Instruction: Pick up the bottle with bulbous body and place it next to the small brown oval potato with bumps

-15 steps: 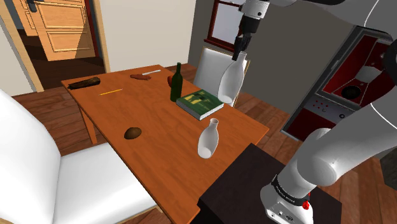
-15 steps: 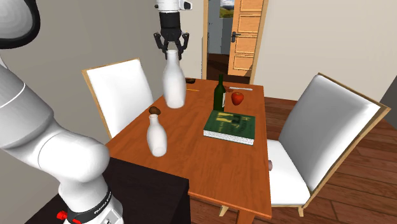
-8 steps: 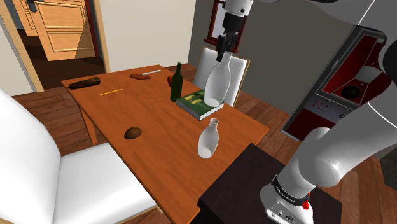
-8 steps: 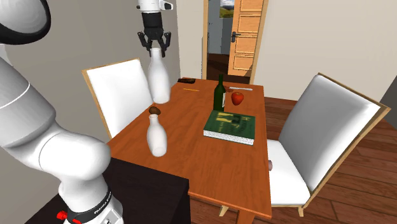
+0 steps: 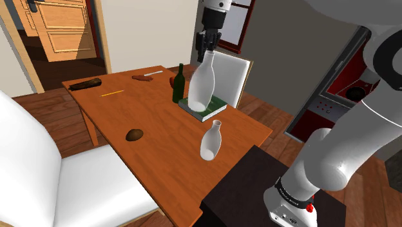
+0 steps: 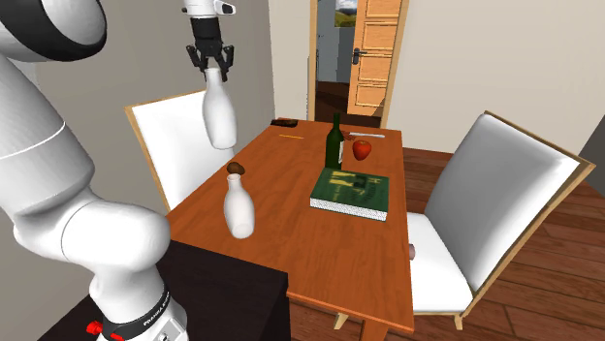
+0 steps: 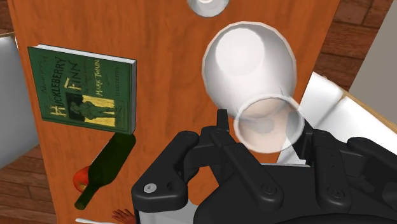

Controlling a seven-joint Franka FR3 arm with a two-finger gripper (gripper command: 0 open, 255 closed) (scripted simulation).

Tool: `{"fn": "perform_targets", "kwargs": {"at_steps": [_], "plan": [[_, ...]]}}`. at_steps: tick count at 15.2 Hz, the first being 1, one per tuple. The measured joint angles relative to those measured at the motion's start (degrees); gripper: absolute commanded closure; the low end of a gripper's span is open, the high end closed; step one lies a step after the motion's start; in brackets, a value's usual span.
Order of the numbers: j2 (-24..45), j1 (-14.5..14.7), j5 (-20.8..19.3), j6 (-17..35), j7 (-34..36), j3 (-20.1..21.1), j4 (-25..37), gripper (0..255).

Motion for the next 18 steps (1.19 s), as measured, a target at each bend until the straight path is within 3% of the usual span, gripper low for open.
{"fn": "perform_targets", "kwargs": {"at_steps": [9, 14, 18], "plan": [[9.7, 5.3, -1.1, -1.6, 11.7, 6.4, 11.2, 255], [18.9, 9.0, -3.2, -4.4, 17.6, 9.1, 22.9, 255], [19.9, 9.7, -3.5, -2.5, 18.9, 9.5, 22.0, 255]]}}
